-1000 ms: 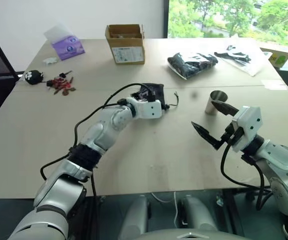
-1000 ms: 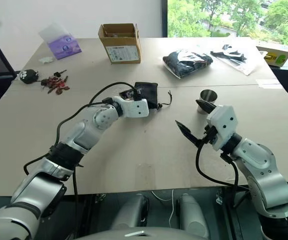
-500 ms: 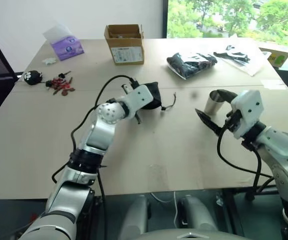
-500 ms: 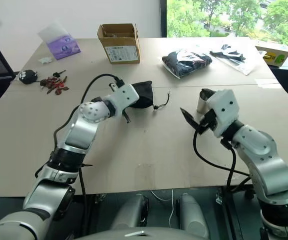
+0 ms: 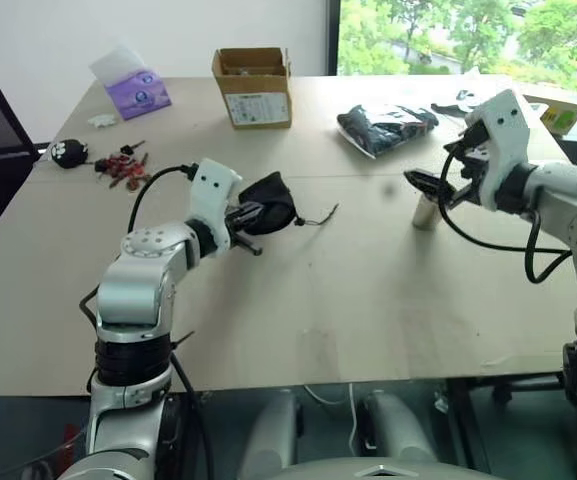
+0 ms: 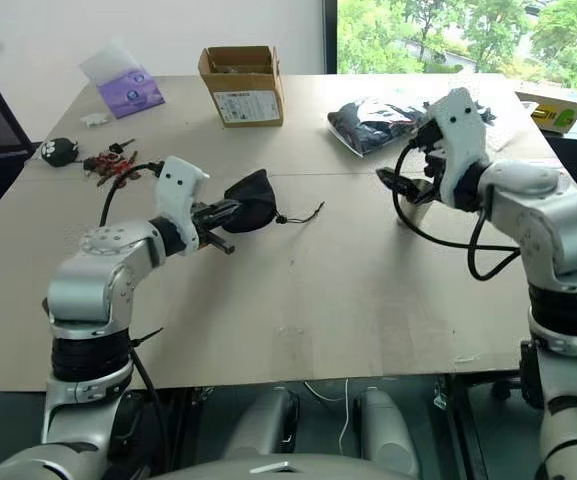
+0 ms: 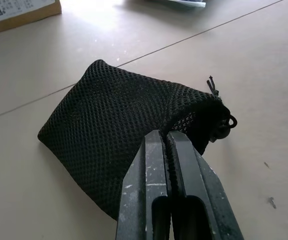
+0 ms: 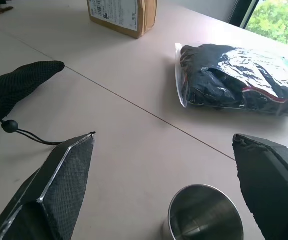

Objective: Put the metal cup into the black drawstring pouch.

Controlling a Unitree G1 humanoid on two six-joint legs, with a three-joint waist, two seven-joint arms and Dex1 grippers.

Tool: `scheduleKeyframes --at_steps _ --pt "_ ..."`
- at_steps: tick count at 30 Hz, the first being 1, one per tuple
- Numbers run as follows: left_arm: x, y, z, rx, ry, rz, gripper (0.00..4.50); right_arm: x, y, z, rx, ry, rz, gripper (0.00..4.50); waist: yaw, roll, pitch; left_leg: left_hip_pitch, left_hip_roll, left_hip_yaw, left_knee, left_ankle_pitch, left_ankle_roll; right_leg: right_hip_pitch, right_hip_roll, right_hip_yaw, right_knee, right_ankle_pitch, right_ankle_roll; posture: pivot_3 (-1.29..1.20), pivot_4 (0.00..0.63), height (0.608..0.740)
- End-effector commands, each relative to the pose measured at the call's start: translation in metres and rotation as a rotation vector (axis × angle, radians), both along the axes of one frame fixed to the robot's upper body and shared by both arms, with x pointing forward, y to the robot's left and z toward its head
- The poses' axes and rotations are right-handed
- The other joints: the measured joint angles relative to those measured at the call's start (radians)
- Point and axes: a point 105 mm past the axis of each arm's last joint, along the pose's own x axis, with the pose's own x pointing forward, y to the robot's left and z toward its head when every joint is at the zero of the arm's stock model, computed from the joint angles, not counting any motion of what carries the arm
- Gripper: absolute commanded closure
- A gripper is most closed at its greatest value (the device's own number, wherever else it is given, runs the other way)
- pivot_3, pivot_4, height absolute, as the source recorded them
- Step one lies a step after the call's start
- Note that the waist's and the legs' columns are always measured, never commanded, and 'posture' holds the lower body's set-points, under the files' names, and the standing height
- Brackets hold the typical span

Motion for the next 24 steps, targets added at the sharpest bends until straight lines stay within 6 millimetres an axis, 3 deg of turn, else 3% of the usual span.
scheduleKeyframes --at_steps 1,10,24 --pt "-0.009 -0.003 0.016 -0.041 -0.044 0.0 4.46 0.009 -0.006 0.008 -0.046 -0.016 -0.003 0.0 0.0 0.0 0.0 0.0 0.0 0.0 0.0 0.0 0.0 0.0 0.0 0.0 0.0 0.0 0.0 0.0 0.15 0.74" --pt "-0.015 -0.004 0.011 -0.069 -0.024 0.032 4.46 0.027 -0.014 0.004 -0.131 0.021 0.006 0.0 -0.003 0.0 0.0 0.0 0.0 0.001 -0.001 0.0 0.0 0.0 0.0 0.001 0.0 0.0 0.0 0.0 0.15 0.74" --pt "-0.013 -0.007 0.012 -0.086 -0.026 0.03 4.46 0.034 -0.02 -0.004 -0.199 0.049 0.036 0.0 -0.002 0.0 0.0 0.0 0.0 0.001 -0.001 0.0 0.0 0.0 0.0 0.001 0.0 0.0 0.0 0.0 0.15 0.74"
